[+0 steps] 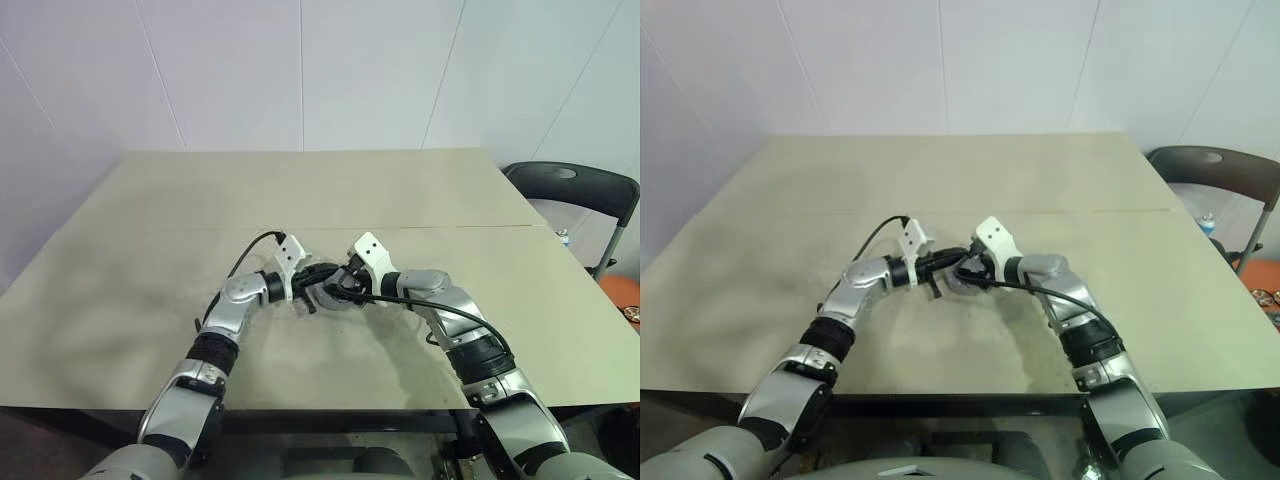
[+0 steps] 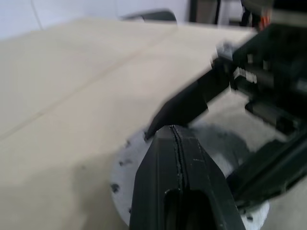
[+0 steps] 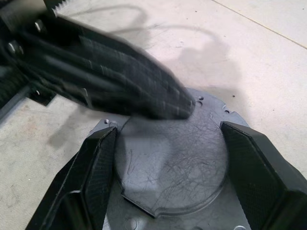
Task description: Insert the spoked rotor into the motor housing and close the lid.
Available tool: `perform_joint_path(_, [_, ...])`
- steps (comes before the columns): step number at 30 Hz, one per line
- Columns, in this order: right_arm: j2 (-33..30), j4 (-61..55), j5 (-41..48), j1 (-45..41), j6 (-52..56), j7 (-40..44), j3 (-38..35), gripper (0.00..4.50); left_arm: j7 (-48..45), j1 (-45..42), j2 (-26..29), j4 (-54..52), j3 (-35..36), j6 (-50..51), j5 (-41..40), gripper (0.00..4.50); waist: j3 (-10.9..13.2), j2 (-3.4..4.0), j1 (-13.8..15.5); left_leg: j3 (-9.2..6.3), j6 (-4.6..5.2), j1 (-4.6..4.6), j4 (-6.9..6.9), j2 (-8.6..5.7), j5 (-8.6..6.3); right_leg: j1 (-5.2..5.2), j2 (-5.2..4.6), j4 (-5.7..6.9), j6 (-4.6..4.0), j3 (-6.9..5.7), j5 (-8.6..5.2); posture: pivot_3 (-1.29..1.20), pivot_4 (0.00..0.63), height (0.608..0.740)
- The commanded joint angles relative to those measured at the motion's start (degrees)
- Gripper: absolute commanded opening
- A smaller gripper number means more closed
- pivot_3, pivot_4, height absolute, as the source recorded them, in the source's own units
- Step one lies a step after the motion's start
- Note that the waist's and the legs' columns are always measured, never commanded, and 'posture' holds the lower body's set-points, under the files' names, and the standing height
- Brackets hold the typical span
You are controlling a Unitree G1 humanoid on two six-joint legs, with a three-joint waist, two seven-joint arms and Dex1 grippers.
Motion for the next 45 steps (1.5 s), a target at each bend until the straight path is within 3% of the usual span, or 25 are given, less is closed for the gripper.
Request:
perform_joint_path(1, [-0.2, 1.0, -0.2, 1.6, 2.5, 1.0, 2.0, 3.04, -1.1, -1.1, 0.8, -0.4, -2.6, 0.3, 3.2, 0.01, 0.0, -0.02, 0.0, -0.01, 0.0, 0.0, 0.0, 0.0, 0.0, 0.0, 0.01, 0.0, 0.01, 0.0, 0.0, 0.0, 0.0, 0.74])
perform_joint_path(9, [-0.4, 0.7, 0.3, 1.1, 2.5, 1.2, 1.3, 3.04, -0.8, -0.2, 2.3, -0.7, -4.4, 2.4, 5.9, 0.01, 0.0, -0.03, 0.0, -0.09, 0.03, 0.11, 0.04, -0.01, -0.01, 0.18, 0.09, -0.01, 0.09, 0.01, -0.05, 0.0, 0.0, 0.74])
perform_joint_path(13, [-1.1, 0.2, 1.0, 0.7, 2.8, 1.5, -0.1, 4.42, -0.7, 0.7, 2.7, -1.9, -4.6, 2.6, 5.8, 0.0, 0.0, -0.04, -0.1, -0.13, 0.03, 0.15, 0.06, 0.0, -0.01, 0.24, 0.11, -0.01, 0.11, 0.02, -0.06, 0.0, 0.0, 0.74])
perform_joint_path(14, [-1.5, 0.0, 1.5, 0.5, 3.0, 2.1, -0.6, 4.47, -0.7, 0.9, 2.7, -2.3, -4.6, 2.7, 5.7, 0.0, 0.0, -0.03, 0.0, -0.15, 0.03, 0.16, 0.1, 0.01, -0.01, 0.27, 0.13, 0.0, 0.11, 0.02, -0.06, 0.0, 0.0, 0.74])
perform_joint_path(24, [-7.6, -2.7, 12.9, 1.1, 7.4, 12.3, -9.4, 4.47, -1.1, 3.3, 3.1, -6.3, -4.1, 3.7, 4.5, 0.0, 0.0, -0.06, 0.0, -0.24, 0.1, 0.08, 0.69, 0.05, -0.06, 0.45, 0.11, 0.1, 0.15, 0.02, -0.03, 0.0, 0.0, 0.74])
perform_joint_path(28, [-9.4, -1.6, 16.5, 1.5, 10.9, 12.3, -13.5, 4.47, -1.6, 4.0, 3.4, -7.7, -4.0, 4.3, 4.2, 0.0, 0.1, -0.06, 0.0, -0.24, 0.14, 0.05, 0.68, 0.05, -0.08, 0.4, 0.07, 0.1, 0.16, 0.04, -0.02, 0.0, 0.0, 0.74])
perform_joint_path(34, [-10.2, 3.7, 15.2, 0.0, 18.5, 5.9, -14.6, 4.47, -2.4, 4.3, 3.6, -9.0, -4.0, 4.1, 3.8, 0.0, 0.1, -0.05, 0.0, -0.24, 0.13, 0.04, 0.67, 0.1, -0.09, 0.36, -0.06, 0.1, 0.13, 0.11, -0.03, 0.0, 0.0, 0.74])
perform_joint_path(45, [1.2, 7.4, 21.2, -9.1, 42.1, -9.9, -27.3, 4.47, -2.5, 3.9, 4.1, -9.5, -3.8, 3.4, 4.1, 0.0, 0.1, 0.06, -0.1, -0.23, 0.08, -0.16, 0.58, 0.15, -0.11, 0.05, -0.28, 0.15, -0.07, 0.21, -0.07, 0.0, 0.0, 0.74])
